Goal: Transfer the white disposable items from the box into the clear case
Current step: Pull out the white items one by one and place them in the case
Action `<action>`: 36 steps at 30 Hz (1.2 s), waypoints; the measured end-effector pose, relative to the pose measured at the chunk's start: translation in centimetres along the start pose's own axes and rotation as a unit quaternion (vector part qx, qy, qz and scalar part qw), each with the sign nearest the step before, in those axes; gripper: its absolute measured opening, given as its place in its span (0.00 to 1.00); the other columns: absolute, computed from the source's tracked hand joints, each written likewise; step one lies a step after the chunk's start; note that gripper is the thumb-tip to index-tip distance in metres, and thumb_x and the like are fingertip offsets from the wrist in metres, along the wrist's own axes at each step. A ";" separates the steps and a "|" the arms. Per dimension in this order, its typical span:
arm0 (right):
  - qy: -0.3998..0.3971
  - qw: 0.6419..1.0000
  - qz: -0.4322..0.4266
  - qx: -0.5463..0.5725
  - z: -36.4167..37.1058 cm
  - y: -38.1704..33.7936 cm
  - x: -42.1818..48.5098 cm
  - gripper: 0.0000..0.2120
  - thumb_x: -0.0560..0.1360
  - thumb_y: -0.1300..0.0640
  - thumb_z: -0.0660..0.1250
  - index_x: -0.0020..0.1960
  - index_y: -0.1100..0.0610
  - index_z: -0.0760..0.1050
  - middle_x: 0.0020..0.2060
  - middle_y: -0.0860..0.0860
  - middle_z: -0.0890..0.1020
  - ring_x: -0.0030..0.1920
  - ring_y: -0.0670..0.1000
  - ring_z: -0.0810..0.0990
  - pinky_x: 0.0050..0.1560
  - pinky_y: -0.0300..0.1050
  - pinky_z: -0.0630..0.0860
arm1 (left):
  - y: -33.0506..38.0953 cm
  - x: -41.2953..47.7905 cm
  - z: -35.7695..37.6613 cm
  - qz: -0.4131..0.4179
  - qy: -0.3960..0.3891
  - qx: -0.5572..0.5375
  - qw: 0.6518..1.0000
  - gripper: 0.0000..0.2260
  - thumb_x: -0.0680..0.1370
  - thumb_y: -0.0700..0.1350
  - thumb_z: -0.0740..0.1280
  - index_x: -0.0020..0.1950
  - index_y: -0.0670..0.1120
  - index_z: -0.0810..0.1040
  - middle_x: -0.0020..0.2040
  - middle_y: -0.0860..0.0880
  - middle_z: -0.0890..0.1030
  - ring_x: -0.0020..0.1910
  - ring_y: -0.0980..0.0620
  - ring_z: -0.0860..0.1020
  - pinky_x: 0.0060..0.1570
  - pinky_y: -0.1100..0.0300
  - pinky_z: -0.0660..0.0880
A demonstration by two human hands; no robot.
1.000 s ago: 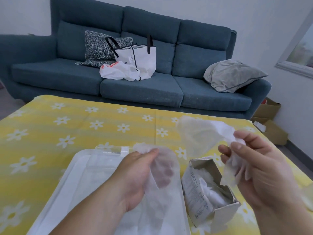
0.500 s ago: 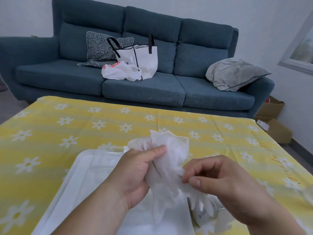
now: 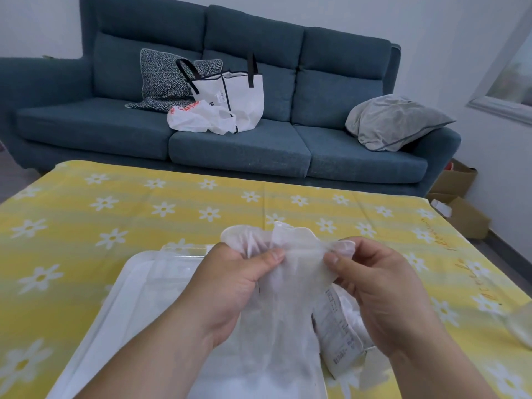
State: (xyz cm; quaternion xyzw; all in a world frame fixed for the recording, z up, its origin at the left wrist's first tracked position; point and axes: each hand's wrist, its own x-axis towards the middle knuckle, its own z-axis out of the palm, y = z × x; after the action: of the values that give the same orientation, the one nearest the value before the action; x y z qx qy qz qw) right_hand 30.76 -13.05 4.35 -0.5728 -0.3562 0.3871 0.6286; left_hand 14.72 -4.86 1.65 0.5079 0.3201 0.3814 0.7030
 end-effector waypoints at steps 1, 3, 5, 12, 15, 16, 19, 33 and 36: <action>-0.001 1.000 0.000 0.014 -0.1 0.0 0.1 0.11 0.72 0.71 0.68 0.35 0.59 0.81 0.36 0.60 0.82 0.38 0.56 0.80 0.47 0.54 0.76 | -0.1 0.1 -0.1 0.007 0.005 0.015 1.000 0.07 0.79 0.36 0.67 0.49 0.40 0.85 0.44 0.39 0.86 0.41 0.45 0.84 0.38 0.60 0.78; -0.014 0.999 0.003 0.031 -0.3 -0.2 0.0 0.12 0.73 0.71 0.67 0.35 0.58 0.79 0.34 0.58 0.81 0.37 0.56 0.78 0.43 0.51 0.76 | -0.3 0.2 -0.4 0.018 0.005 0.040 0.999 0.07 0.79 0.36 0.67 0.49 0.39 0.85 0.44 0.37 0.86 0.40 0.45 0.84 0.36 0.60 0.77; -0.022 0.999 0.011 0.035 -0.3 -0.2 0.0 0.08 0.72 0.68 0.68 0.38 0.58 0.74 0.33 0.59 0.80 0.35 0.56 0.78 0.39 0.49 0.76 | -0.3 0.3 -0.4 0.027 0.005 0.049 0.998 0.07 0.79 0.36 0.67 0.50 0.39 0.85 0.45 0.36 0.86 0.42 0.42 0.84 0.40 0.58 0.78; -0.046 0.985 0.155 0.053 -0.1 -0.1 -0.1 0.14 0.64 0.55 0.73 0.46 0.62 0.85 0.41 0.61 0.86 0.35 0.55 0.84 0.36 0.48 0.83 | 0.5 0.1 -0.5 0.022 0.001 -0.018 1.000 0.10 0.78 0.33 0.66 0.45 0.40 0.86 0.43 0.38 0.86 0.41 0.44 0.85 0.39 0.58 0.82; -0.072 0.972 0.209 0.083 -0.2 0.0 -0.2 0.08 0.63 0.59 0.72 0.40 0.61 0.86 0.43 0.62 0.86 0.37 0.55 0.85 0.37 0.46 0.83 | 0.8 0.2 -0.5 0.009 -0.007 -0.046 0.999 0.08 0.78 0.33 0.66 0.50 0.37 0.85 0.48 0.36 0.86 0.45 0.42 0.85 0.42 0.56 0.82; -0.075 0.971 0.205 0.100 -0.2 0.0 -0.1 0.09 0.64 0.61 0.72 0.42 0.62 0.86 0.44 0.61 0.86 0.38 0.55 0.85 0.39 0.47 0.83 | 0.9 0.2 -0.5 0.003 -0.009 -0.049 0.999 0.09 0.78 0.34 0.65 0.52 0.37 0.85 0.49 0.36 0.86 0.46 0.42 0.85 0.42 0.56 0.82; -0.059 0.974 0.147 0.162 -0.3 -0.3 0.0 0.15 0.67 0.65 0.68 0.54 0.65 0.81 0.48 0.61 0.85 0.43 0.55 0.84 0.46 0.49 0.81 | 0.9 0.3 -0.8 -0.033 0.002 -0.089 0.995 0.11 0.80 0.39 0.64 0.55 0.39 0.85 0.53 0.38 0.85 0.50 0.42 0.85 0.46 0.53 0.82; -0.093 0.979 0.020 0.183 -2.0 -1.6 -0.2 0.08 0.72 0.66 0.62 0.50 0.67 0.72 0.43 0.61 0.82 0.42 0.57 0.83 0.39 0.48 0.82 | 1.9 1.3 -5.0 -0.144 -0.118 -0.337 0.923 0.24 0.83 0.52 0.52 0.68 0.40 0.77 0.67 0.37 0.78 0.65 0.35 0.78 0.59 0.29 0.69; -0.151 0.973 -0.002 0.175 -1.2 -1.9 -0.6 0.18 0.70 0.70 0.64 0.60 0.69 0.75 0.50 0.64 0.83 0.49 0.60 0.84 0.46 0.50 0.83 | 1.5 1.2 -4.2 -0.162 -0.134 -0.327 0.921 0.25 0.83 0.53 0.51 0.69 0.41 0.77 0.66 0.38 0.79 0.65 0.37 0.78 0.67 0.33 0.67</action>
State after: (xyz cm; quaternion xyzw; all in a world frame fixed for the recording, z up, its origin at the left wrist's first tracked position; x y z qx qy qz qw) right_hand 31.70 -14.23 6.11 -0.3882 -0.3748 0.5239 0.6590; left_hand 11.48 -1.54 1.83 0.2372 0.1579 0.2741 0.9185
